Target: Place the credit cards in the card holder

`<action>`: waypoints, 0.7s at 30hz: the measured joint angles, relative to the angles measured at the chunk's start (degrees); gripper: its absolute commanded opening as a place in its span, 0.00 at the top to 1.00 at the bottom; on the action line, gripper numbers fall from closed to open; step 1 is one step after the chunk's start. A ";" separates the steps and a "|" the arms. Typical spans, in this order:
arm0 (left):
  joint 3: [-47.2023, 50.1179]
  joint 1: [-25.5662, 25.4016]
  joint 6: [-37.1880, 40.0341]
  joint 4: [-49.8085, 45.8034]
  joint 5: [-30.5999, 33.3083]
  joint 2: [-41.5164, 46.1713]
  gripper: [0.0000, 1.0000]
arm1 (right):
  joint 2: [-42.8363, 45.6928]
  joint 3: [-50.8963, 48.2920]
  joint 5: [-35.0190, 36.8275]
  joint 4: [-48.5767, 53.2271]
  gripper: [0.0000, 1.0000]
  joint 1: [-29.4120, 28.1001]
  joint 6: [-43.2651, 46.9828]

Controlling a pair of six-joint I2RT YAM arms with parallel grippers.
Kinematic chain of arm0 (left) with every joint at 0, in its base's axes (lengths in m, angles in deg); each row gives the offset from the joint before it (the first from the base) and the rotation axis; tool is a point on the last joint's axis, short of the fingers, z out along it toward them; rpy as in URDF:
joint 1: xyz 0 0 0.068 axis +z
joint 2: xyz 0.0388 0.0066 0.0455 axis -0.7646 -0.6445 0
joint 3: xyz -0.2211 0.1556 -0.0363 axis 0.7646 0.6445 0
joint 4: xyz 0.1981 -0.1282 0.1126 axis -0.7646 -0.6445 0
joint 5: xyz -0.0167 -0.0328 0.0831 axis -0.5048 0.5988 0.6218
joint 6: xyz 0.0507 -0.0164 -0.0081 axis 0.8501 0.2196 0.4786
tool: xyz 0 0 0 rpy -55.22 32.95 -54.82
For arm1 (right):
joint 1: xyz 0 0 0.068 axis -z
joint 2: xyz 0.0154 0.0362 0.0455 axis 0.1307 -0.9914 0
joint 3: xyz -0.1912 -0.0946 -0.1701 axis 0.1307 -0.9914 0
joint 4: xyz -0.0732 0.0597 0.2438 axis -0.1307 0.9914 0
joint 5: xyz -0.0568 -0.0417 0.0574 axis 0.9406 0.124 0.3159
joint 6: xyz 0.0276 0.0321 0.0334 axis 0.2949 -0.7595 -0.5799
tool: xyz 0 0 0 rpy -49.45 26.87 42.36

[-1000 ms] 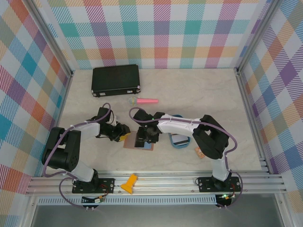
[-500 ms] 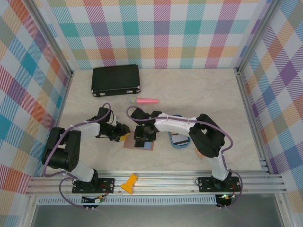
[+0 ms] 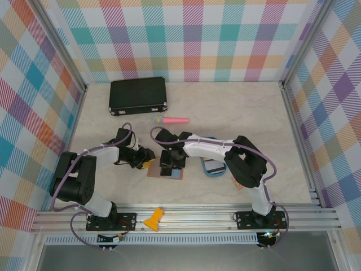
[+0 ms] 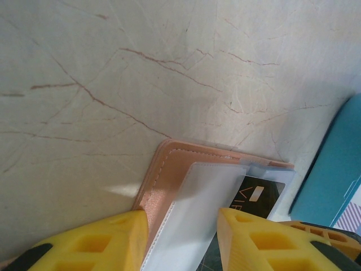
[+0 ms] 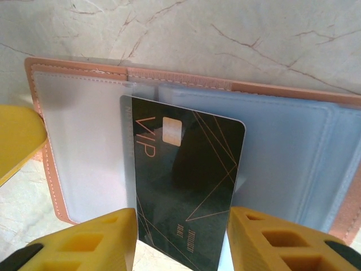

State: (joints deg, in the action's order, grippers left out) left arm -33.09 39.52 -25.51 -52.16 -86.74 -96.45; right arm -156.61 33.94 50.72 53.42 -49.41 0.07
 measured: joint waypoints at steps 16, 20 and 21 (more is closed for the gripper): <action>0.24 0.00 -0.04 0.39 -0.20 -0.11 0.60 | -1.84 2.34 -2.34 0.87 0.57 -0.66 -0.02; 0.24 0.00 -0.22 0.44 -0.22 -0.11 0.60 | -1.84 2.16 -3.04 0.83 0.57 -0.92 -0.09; 0.26 0.00 -0.22 0.44 -0.22 -0.11 0.60 | -1.84 2.16 -3.15 0.83 0.57 -0.94 -0.09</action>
State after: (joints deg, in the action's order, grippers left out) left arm -32.83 39.52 -25.72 -51.73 -86.96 -96.56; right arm -158.45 36.10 47.57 54.25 -50.35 -0.02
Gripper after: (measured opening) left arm 0.402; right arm 0.427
